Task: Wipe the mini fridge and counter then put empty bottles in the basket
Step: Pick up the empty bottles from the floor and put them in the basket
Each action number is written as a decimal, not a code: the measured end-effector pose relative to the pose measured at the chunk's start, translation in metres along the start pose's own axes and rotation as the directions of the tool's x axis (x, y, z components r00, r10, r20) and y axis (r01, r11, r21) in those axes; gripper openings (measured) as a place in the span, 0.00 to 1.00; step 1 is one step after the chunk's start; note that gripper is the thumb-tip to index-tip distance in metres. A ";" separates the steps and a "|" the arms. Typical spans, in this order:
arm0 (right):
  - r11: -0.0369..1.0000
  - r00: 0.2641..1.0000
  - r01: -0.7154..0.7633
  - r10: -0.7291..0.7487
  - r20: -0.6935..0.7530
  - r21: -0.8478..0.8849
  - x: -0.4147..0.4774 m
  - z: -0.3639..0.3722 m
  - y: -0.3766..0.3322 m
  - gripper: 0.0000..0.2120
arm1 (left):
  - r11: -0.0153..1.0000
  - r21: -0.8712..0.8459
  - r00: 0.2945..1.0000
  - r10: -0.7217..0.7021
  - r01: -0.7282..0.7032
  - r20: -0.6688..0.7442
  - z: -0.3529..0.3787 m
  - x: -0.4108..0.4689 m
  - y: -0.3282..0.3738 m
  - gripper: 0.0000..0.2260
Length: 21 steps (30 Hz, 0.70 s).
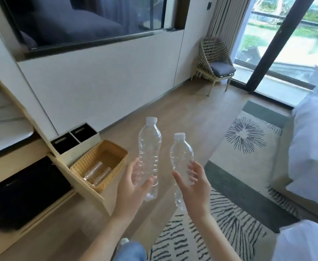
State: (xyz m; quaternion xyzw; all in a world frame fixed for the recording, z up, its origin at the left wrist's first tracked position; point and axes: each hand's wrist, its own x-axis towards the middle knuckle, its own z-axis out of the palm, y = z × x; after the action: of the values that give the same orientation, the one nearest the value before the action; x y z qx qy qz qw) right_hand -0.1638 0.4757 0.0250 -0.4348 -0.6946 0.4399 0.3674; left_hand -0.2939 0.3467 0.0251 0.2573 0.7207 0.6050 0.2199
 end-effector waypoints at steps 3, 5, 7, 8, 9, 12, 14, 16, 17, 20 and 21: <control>1.000 1.000 -0.017 0.017 0.007 -0.010 0.030 0.007 0.011 0.28 | 0.999 0.032 1.000 -0.009 0.009 0.014 0.013 0.027 -0.002 0.34; 1.000 1.000 -0.019 0.019 0.004 -0.025 0.056 0.018 0.018 0.27 | 0.999 0.047 1.000 -0.022 0.021 0.007 0.020 0.052 -0.007 0.33; 1.000 1.000 -0.015 0.015 0.009 -0.016 0.088 0.035 0.024 0.26 | 0.998 0.050 0.999 -0.037 0.037 -0.008 0.026 0.081 -0.013 0.33; 1.000 1.000 -0.012 0.012 0.017 -0.009 0.106 0.044 0.027 0.26 | 0.998 0.048 0.999 -0.043 0.044 -0.022 0.029 0.098 -0.016 0.32; 1.000 1.000 -0.010 0.010 0.026 -0.005 0.124 0.053 0.028 0.26 | 0.998 0.047 0.998 -0.050 0.051 -0.036 0.032 0.116 -0.020 0.32; 1.000 0.998 0.005 -0.005 0.060 -0.008 0.187 0.079 0.028 0.26 | 0.997 0.036 0.995 -0.059 0.062 -0.080 0.040 0.179 -0.025 0.29; 1.000 0.996 0.007 -0.007 0.086 -0.005 0.232 0.096 0.023 0.25 | 0.998 0.026 0.993 -0.061 0.064 -0.099 0.044 0.223 -0.022 0.28; 1.000 0.994 0.011 -0.012 0.109 0.006 0.273 0.113 0.016 0.25 | 0.998 0.010 0.993 -0.062 0.064 -0.103 0.045 0.263 -0.015 0.29; 1.000 0.993 0.022 -0.023 0.115 0.007 0.291 0.122 0.012 0.25 | 0.998 0.007 0.993 -0.058 0.059 -0.107 0.044 0.283 -0.010 0.29; 0.999 0.988 0.024 -0.027 0.150 0.026 0.343 0.149 0.007 0.24 | 0.999 0.013 0.988 -0.047 0.049 -0.144 0.042 0.338 -0.001 0.29; 0.999 0.986 0.017 -0.023 0.163 0.037 0.359 0.159 0.007 0.24 | 0.999 0.010 0.985 -0.049 0.051 -0.164 0.043 0.354 0.000 0.28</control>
State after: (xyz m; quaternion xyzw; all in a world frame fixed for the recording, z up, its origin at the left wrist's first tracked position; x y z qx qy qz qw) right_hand -0.4306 0.7638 0.0098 -0.3837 -0.7189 0.4824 0.3213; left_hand -0.5401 0.6046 0.0158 0.1902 0.7467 0.6134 0.1733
